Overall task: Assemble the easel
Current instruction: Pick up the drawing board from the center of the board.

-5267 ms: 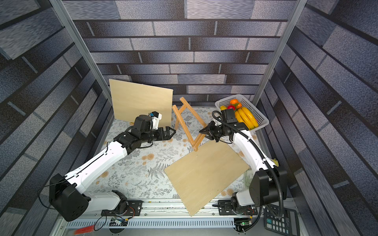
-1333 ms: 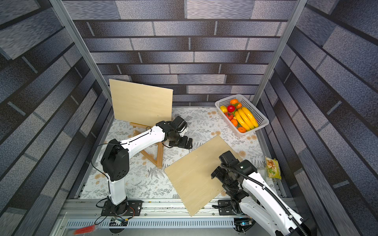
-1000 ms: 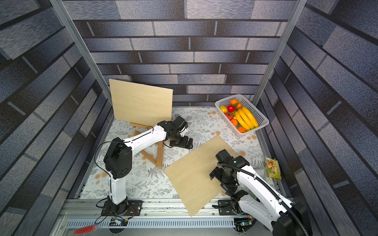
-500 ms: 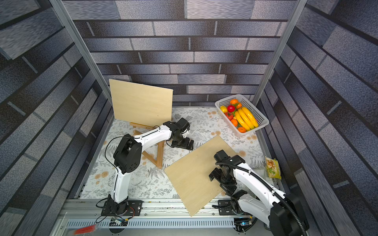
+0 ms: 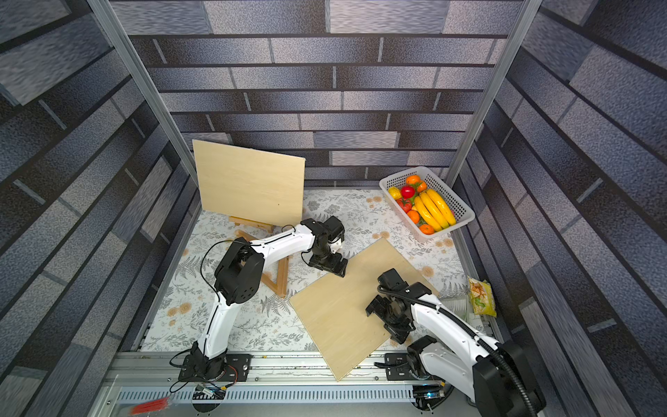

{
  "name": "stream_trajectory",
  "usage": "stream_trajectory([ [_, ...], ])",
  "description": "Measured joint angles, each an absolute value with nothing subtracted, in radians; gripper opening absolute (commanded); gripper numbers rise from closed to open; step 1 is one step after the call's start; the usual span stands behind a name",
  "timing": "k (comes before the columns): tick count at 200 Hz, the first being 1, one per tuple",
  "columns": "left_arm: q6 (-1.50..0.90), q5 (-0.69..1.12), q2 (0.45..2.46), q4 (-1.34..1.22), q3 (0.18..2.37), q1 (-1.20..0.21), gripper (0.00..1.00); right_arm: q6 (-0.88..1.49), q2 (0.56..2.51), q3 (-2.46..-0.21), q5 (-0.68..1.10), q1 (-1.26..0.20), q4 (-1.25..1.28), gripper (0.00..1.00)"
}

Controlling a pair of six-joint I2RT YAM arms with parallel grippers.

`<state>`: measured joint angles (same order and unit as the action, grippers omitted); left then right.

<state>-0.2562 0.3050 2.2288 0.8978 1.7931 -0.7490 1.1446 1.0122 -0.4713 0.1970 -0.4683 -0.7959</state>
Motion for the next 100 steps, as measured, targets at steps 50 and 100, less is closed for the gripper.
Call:
stream_trajectory([
  [50, -0.243, 0.334, 2.238, 0.921, 1.804, -0.743, 0.87, 1.114, 1.086, -0.505, 0.272, -0.422, -0.773, 0.97],
  [100, -0.243, 0.362, 2.228, 0.902, 1.779, -0.727, 0.84, 1.208, 1.032, -0.574, 0.323, -0.572, -0.836, 0.97],
])
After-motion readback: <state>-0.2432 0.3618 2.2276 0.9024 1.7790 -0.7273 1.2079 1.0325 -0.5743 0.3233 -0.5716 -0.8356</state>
